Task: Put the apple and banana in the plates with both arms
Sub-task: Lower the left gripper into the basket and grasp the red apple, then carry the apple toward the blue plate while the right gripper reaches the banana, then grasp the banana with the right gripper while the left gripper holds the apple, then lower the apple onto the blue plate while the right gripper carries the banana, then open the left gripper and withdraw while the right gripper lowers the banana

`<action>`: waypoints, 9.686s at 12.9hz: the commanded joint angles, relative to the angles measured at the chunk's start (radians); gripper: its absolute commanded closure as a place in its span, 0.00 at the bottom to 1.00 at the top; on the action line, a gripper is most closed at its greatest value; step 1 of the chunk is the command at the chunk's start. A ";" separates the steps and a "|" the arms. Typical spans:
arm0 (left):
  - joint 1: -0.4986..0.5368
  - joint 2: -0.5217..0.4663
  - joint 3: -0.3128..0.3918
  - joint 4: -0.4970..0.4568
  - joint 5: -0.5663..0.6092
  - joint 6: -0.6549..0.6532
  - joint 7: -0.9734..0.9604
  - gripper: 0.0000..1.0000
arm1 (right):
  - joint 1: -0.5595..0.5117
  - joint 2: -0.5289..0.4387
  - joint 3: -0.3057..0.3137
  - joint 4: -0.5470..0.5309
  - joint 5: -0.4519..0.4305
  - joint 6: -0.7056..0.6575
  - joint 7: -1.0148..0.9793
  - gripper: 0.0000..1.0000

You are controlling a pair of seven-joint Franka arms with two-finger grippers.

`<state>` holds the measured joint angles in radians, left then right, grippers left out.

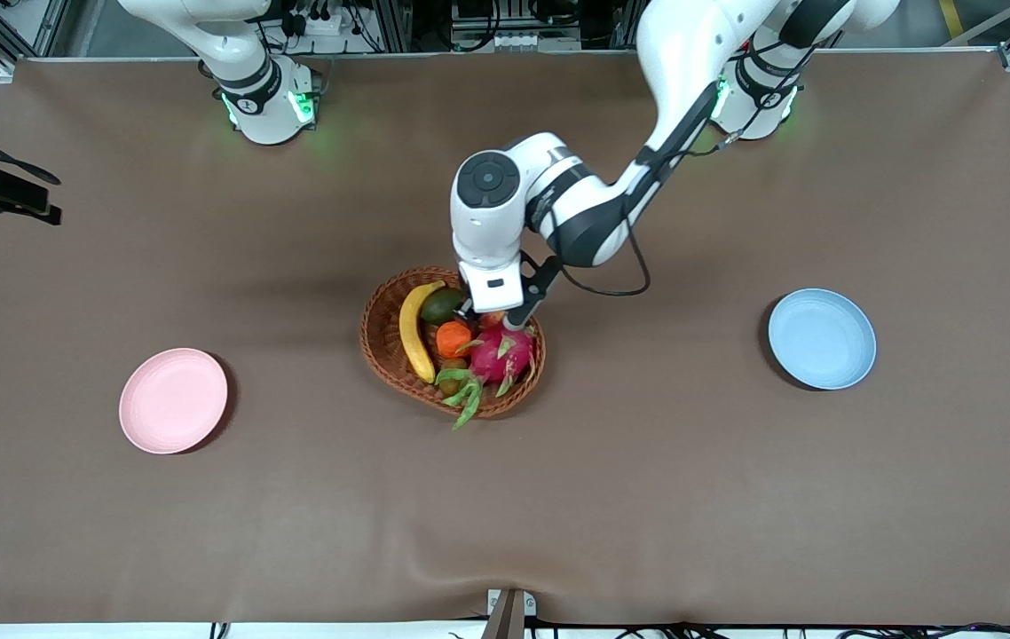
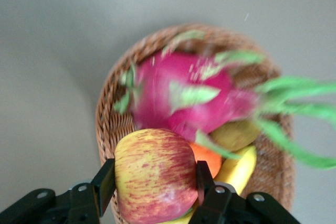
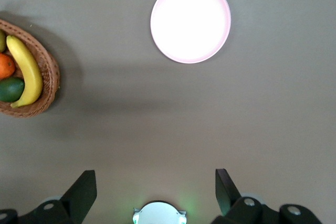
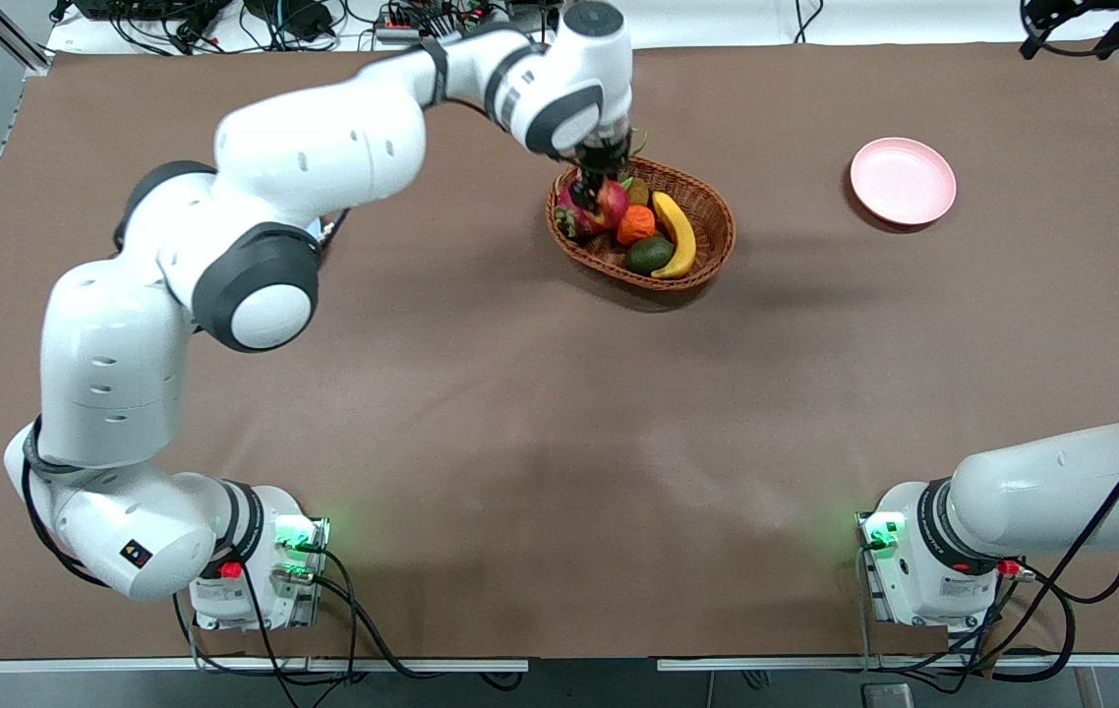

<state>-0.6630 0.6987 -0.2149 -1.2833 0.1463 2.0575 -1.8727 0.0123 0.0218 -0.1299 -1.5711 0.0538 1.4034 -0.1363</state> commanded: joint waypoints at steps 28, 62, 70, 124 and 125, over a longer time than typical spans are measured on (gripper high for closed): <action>1.011 -0.409 0.003 -0.513 -0.208 -0.243 1.684 1.00 | 0.535 0.512 -0.007 -0.168 0.313 0.755 0.472 0.26; 1.026 -0.338 0.006 -0.516 -0.191 -0.134 1.686 1.00 | 0.632 0.583 -0.008 -0.265 0.313 0.872 0.658 0.86; 1.022 -0.282 0.003 -0.522 -0.201 -0.103 1.684 1.00 | 0.621 0.466 -0.056 -0.254 0.296 0.726 0.643 0.84; 0.998 -0.675 -0.089 -0.134 -0.162 -0.600 1.660 0.00 | 0.135 0.568 -0.249 -0.047 0.271 0.616 -0.376 0.00; 0.976 -0.677 -0.078 -0.142 -0.162 -0.605 1.656 0.00 | 0.135 0.537 -0.250 -0.047 0.271 0.597 -0.375 0.00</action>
<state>0.3391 0.0549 -0.3073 -1.4127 -0.0180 1.4711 -0.2256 0.1487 0.6379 -0.3813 -1.5989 0.3327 2.0438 -0.4970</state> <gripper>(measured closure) 0.000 0.000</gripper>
